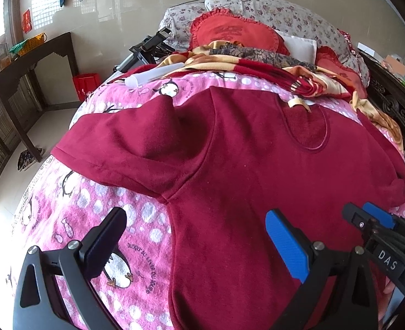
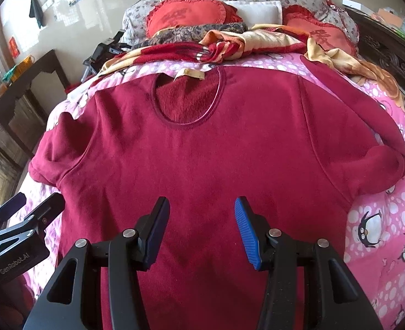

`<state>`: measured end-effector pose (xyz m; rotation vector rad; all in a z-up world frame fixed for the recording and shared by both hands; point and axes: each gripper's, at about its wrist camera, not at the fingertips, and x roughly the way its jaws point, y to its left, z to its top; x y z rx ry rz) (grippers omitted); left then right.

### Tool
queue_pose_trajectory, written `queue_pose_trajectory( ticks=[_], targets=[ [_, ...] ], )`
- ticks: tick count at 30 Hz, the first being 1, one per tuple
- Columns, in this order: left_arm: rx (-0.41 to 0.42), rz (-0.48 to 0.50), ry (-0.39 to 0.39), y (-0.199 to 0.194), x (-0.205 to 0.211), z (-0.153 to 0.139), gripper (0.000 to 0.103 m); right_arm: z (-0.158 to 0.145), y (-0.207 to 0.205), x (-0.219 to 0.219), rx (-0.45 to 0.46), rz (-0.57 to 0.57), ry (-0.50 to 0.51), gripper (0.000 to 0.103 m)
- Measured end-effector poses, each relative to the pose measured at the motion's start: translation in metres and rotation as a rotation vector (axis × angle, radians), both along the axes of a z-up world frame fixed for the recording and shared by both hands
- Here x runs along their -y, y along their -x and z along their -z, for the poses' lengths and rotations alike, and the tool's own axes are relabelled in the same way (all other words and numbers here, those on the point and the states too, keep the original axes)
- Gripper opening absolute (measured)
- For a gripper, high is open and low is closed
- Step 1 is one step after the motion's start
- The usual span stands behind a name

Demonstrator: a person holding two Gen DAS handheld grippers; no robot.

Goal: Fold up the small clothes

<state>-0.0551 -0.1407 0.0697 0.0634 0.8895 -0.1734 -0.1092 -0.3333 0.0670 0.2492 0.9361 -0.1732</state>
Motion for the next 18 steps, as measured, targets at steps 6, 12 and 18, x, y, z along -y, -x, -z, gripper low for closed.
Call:
queue_pose_trajectory(
  ticks=[6,12,18],
  targets=[
    [-0.034,-0.023,0.034,-0.009,-0.015,0.002,0.103,0.002,-0.004,-0.004,-0.024,-0.015,-0.002,0.029],
    [-0.041,-0.079,0.061,-0.026,-0.047,0.001,0.103,0.006,-0.007,-0.010,-0.052,-0.037,-0.002,0.029],
    [-0.089,-0.203,0.150,-0.061,-0.109,0.010,0.103,0.006,-0.013,-0.021,-0.053,-0.073,0.020,0.029]
  ],
)
